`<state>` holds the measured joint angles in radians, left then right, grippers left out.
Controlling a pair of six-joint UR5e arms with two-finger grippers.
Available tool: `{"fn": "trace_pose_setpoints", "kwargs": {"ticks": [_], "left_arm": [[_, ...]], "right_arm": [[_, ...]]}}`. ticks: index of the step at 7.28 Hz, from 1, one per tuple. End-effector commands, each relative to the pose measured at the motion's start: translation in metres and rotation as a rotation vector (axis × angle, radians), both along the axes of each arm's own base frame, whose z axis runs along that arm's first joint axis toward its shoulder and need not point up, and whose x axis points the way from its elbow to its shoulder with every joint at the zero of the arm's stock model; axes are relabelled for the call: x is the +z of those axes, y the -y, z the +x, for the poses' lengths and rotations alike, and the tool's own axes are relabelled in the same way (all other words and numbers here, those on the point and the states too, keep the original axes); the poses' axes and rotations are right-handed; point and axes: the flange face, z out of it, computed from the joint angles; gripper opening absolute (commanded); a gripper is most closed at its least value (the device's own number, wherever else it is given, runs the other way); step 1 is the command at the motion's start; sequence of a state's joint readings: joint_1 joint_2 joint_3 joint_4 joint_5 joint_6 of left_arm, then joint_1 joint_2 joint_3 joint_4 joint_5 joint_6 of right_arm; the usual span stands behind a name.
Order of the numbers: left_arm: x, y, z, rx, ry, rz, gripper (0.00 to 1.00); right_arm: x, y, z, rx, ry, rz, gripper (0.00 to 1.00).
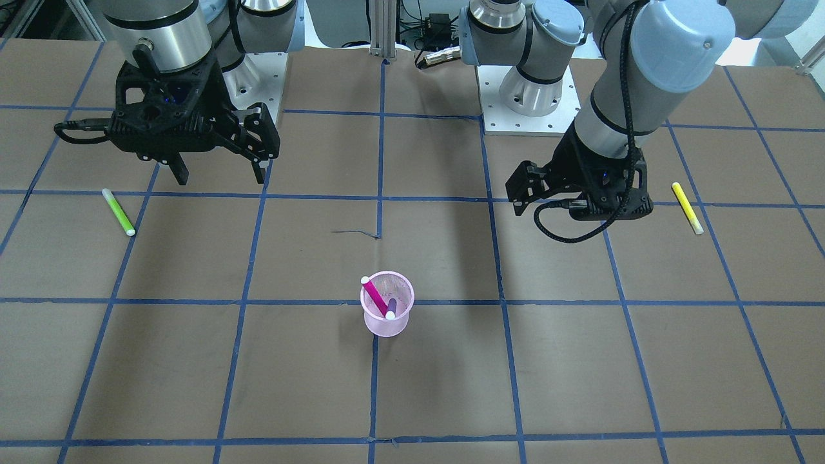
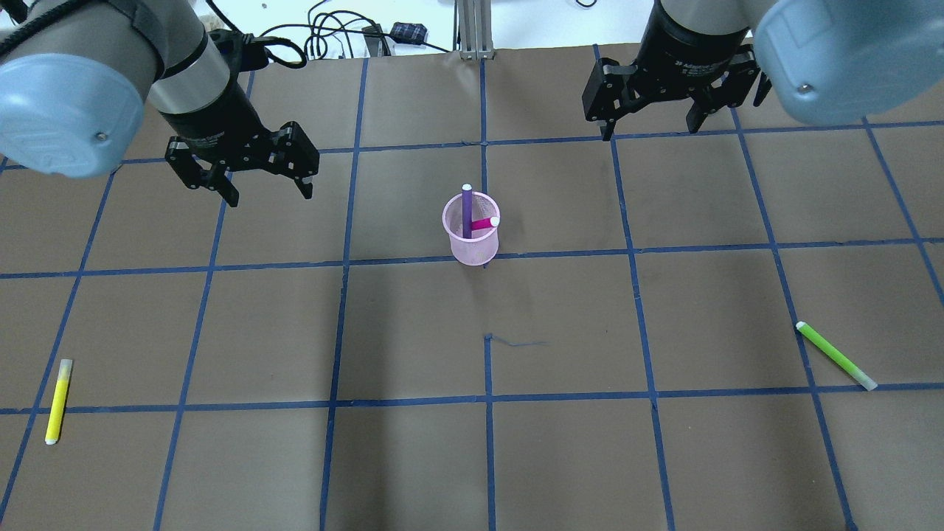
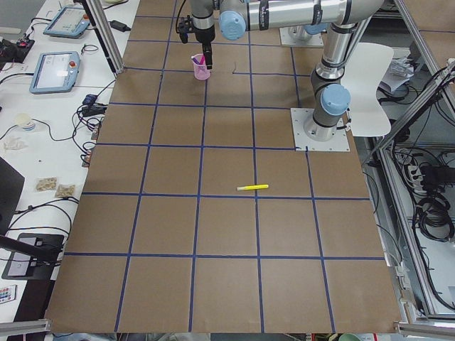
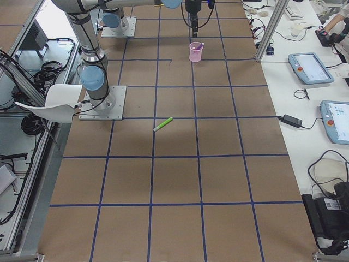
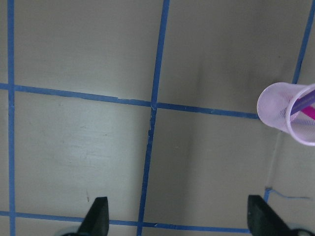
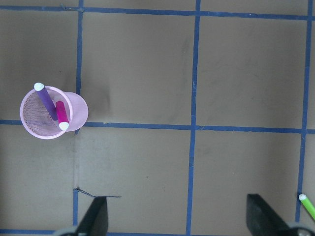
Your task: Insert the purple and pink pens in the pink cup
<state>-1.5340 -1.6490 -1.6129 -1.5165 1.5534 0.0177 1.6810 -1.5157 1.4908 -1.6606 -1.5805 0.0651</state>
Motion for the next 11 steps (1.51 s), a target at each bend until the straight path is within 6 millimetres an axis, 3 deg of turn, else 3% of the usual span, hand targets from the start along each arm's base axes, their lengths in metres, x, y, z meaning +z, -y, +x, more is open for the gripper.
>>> {"fn": "trace_pose_setpoints", "kwargs": {"ticks": [1,2,4,5,6,9,11], "left_arm": [[0.008,-0.023,0.005,-0.035,0.029,-0.005,1.0],[0.015,-0.035,0.006,-0.047,0.03,-0.029,1.0],[0.026,-0.039,0.011,-0.051,0.021,-0.056,1.0],[0.021,-0.034,0.031,-0.026,0.003,-0.047,1.0],[0.023,-0.034,0.036,-0.021,-0.027,-0.053,1.0],[0.031,-0.042,0.027,-0.001,-0.023,-0.068,1.0],[0.031,-0.047,0.008,-0.018,-0.012,-0.063,1.0]], "right_arm": [[0.002,-0.002,0.002,-0.006,0.005,0.0,1.0],[0.002,-0.001,0.002,-0.006,0.007,-0.006,1.0],[0.004,0.003,0.003,-0.019,0.012,-0.01,1.0],[0.005,0.003,0.003,-0.031,0.015,-0.013,1.0],[0.004,0.003,0.003,-0.031,0.015,-0.008,1.0],[0.001,0.002,0.003,-0.031,0.014,-0.001,1.0],[0.001,0.002,0.003,-0.03,0.015,0.0,1.0]]}}
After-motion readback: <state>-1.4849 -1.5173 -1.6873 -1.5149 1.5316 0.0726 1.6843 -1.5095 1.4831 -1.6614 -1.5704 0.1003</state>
